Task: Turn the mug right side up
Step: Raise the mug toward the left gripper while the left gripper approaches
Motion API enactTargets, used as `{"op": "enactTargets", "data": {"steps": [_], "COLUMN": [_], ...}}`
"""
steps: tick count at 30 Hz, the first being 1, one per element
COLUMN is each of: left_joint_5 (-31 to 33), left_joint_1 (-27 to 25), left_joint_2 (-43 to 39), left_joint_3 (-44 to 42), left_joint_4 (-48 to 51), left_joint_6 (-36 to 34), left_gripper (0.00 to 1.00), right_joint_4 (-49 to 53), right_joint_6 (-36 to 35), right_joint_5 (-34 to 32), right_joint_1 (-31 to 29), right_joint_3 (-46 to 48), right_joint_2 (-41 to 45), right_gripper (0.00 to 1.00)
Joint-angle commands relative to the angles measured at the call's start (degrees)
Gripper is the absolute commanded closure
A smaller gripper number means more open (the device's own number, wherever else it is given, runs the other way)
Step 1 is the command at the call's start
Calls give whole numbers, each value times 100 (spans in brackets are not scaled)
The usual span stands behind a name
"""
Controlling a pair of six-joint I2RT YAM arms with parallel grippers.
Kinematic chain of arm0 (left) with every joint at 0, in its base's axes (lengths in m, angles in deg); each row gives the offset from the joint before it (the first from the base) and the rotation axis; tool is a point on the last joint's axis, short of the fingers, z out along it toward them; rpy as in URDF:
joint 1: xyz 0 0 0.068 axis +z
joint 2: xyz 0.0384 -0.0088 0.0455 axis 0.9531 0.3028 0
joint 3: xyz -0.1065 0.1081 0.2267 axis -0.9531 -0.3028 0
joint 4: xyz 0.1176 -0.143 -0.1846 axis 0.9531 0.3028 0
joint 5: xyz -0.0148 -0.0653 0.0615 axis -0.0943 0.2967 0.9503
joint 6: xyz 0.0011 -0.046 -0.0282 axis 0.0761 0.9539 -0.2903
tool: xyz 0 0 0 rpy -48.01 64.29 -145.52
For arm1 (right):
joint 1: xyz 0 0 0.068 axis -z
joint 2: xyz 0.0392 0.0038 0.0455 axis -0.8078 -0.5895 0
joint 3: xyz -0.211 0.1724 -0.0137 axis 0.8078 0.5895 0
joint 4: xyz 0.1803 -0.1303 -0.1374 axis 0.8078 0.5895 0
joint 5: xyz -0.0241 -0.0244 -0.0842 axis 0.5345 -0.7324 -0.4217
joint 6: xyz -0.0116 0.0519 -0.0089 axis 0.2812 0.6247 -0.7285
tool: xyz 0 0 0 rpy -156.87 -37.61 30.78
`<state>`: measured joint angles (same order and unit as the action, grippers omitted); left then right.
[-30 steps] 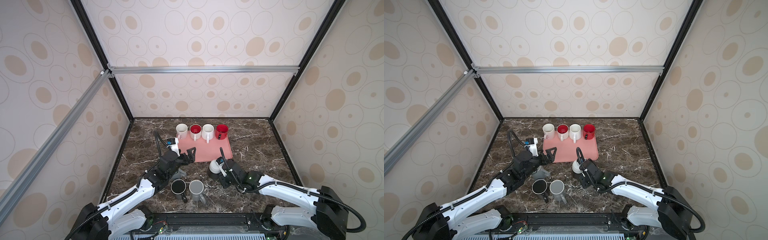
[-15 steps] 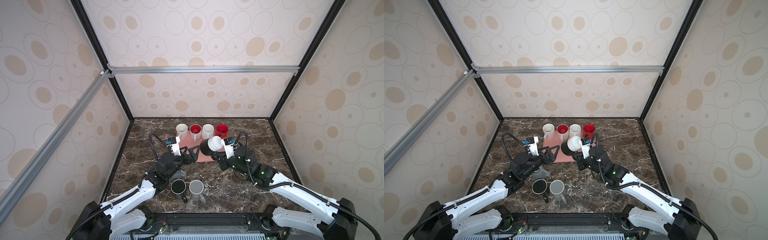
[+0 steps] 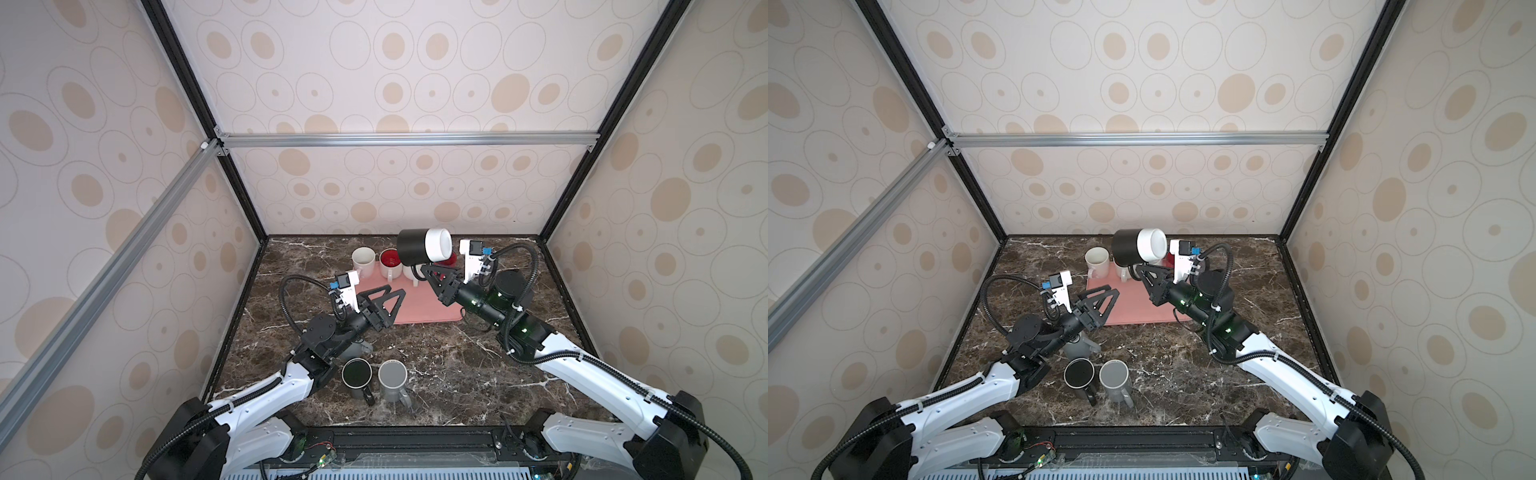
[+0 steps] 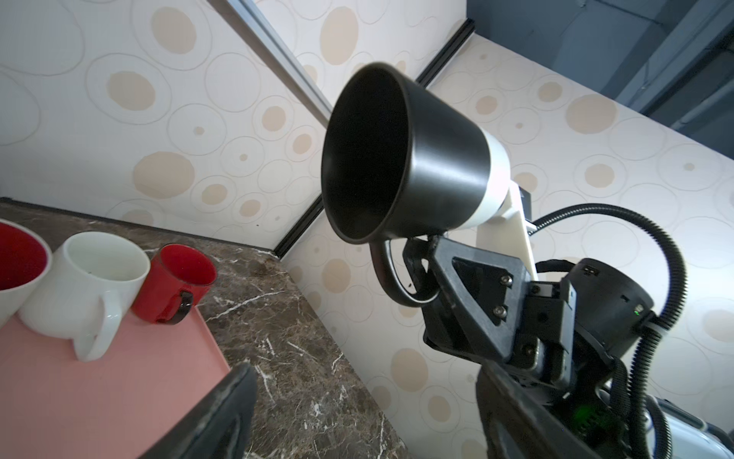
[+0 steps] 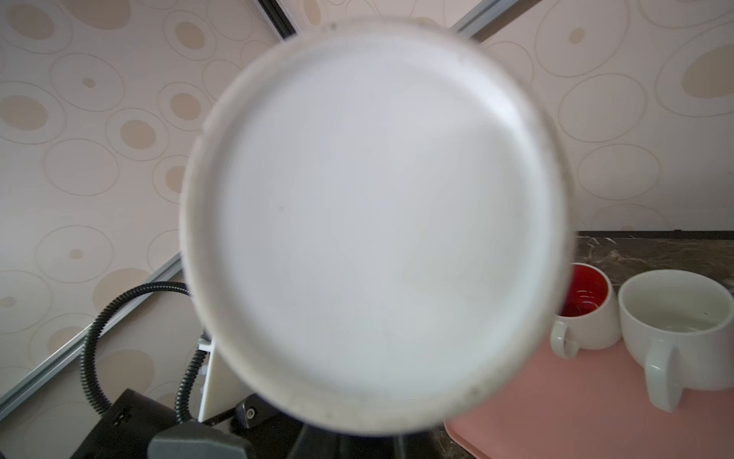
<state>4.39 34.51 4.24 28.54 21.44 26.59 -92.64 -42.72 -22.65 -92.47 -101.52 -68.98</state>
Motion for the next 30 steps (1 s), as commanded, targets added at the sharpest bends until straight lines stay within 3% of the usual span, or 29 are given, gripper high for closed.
{"op": "enactTargets", "data": {"steps": [1,9,30], "left_joint_5": [-498,-658,-505], "left_joint_1": [55,54,55], "left_joint_2": [214,504,566], "left_joint_3": [59,138,235], "left_joint_4": [-1361,-2304,-2485], "left_joint_6": [500,786,882], "left_gripper": [21,33,67], "right_joint_4": [-1290,-1555,-1755], "right_joint_6": [470,863,1104], "right_joint_5": [707,1565,1819], "right_joint_1": [5,-39,-316], "right_joint_3": [-347,-534,-183], "right_joint_2": [-65,-337,-361], "right_gripper": [100,100,100]}}
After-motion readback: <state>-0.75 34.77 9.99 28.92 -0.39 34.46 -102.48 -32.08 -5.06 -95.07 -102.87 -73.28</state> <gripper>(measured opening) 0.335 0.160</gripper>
